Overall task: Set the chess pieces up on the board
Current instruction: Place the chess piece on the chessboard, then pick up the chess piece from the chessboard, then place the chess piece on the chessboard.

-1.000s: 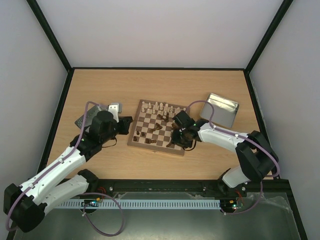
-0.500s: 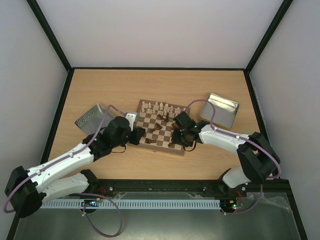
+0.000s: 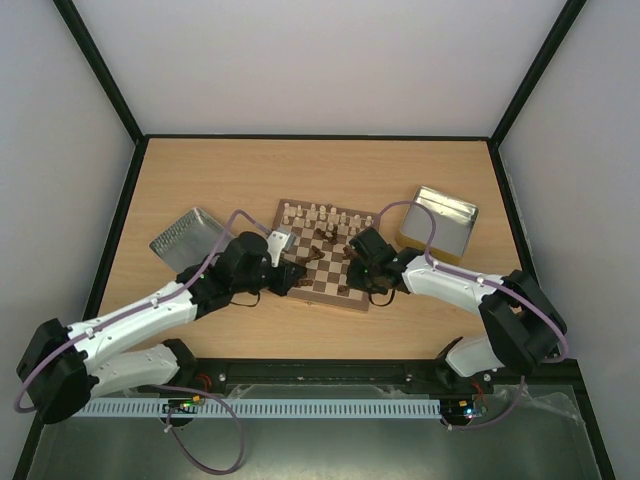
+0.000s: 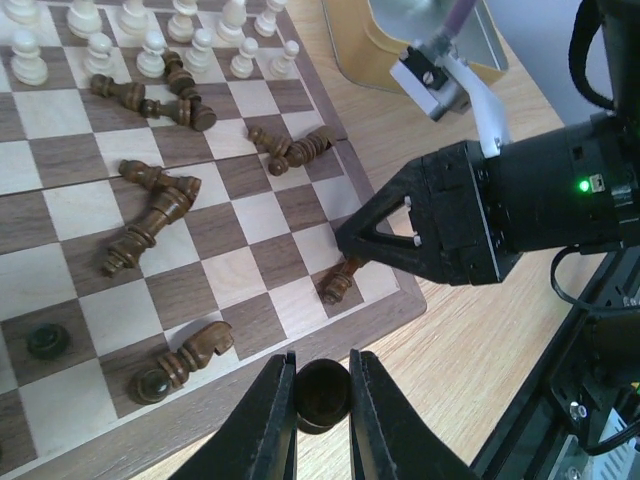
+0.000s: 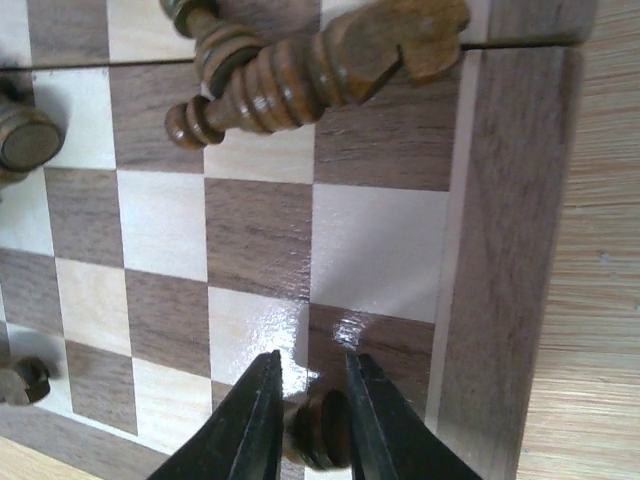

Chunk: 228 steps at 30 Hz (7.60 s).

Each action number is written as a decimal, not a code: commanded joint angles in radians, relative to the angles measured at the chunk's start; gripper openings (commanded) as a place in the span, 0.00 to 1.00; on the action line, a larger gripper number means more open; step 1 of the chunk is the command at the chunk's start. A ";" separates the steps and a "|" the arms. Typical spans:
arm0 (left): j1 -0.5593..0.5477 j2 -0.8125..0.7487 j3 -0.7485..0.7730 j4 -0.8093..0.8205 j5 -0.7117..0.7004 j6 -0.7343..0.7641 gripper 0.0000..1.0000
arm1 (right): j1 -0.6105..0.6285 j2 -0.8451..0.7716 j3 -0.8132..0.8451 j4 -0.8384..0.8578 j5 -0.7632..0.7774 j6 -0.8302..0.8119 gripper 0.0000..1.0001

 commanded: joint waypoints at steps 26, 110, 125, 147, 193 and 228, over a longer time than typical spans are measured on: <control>-0.125 0.098 0.031 0.098 -0.278 -0.081 0.12 | 0.063 -0.105 0.042 -0.138 0.225 -0.050 0.38; -0.457 0.742 0.230 0.433 -0.585 0.055 0.13 | -0.059 -0.495 -0.031 -0.137 0.570 0.276 0.07; -0.454 0.740 0.237 0.406 -0.590 0.041 0.36 | -0.059 -0.488 -0.031 -0.118 0.543 0.268 0.08; -0.273 0.266 0.031 0.514 -0.344 -0.142 0.67 | -0.059 -0.426 -0.076 0.197 0.067 0.415 0.07; -0.119 0.250 0.240 -0.130 -0.356 -0.042 0.04 | -0.059 -0.523 -0.034 0.043 0.433 0.299 0.58; -0.174 0.712 0.698 -0.652 -0.262 0.073 0.09 | -0.059 -0.530 -0.107 0.047 0.424 0.289 0.59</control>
